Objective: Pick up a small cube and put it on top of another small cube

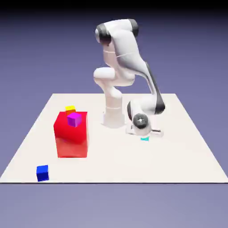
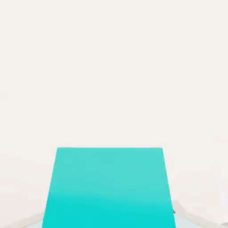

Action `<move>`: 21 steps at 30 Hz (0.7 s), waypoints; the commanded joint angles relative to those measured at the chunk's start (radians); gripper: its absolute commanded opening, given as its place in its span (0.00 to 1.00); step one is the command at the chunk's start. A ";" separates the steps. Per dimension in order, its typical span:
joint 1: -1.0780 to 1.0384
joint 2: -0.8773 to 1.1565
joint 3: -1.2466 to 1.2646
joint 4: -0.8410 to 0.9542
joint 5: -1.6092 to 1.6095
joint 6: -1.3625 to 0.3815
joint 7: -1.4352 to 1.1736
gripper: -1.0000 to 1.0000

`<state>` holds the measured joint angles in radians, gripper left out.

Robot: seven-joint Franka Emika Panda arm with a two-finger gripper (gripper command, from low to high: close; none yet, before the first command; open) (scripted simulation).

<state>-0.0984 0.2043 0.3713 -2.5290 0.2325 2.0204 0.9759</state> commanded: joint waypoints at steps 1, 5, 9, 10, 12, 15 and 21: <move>0.015 -0.024 -0.036 0.004 -0.047 -0.023 -0.037 0.00; 0.075 -0.120 -0.180 0.018 -0.221 -0.114 -0.191 0.00; 0.135 -0.216 -0.323 0.033 -0.395 -0.205 -0.345 0.00; 0.151 -0.240 -0.359 0.037 -0.438 -0.228 -0.383 0.00; 0.181 -0.288 -0.431 0.044 -0.525 -0.273 -0.460 0.00; 0.226 -0.360 -0.539 0.055 -0.656 -0.341 -0.576 0.00; 0.316 -0.504 -0.754 0.077 -0.917 -0.478 -0.807 0.00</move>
<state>0.2177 -0.2995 -0.3830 -2.4522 -0.6824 1.5422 0.1692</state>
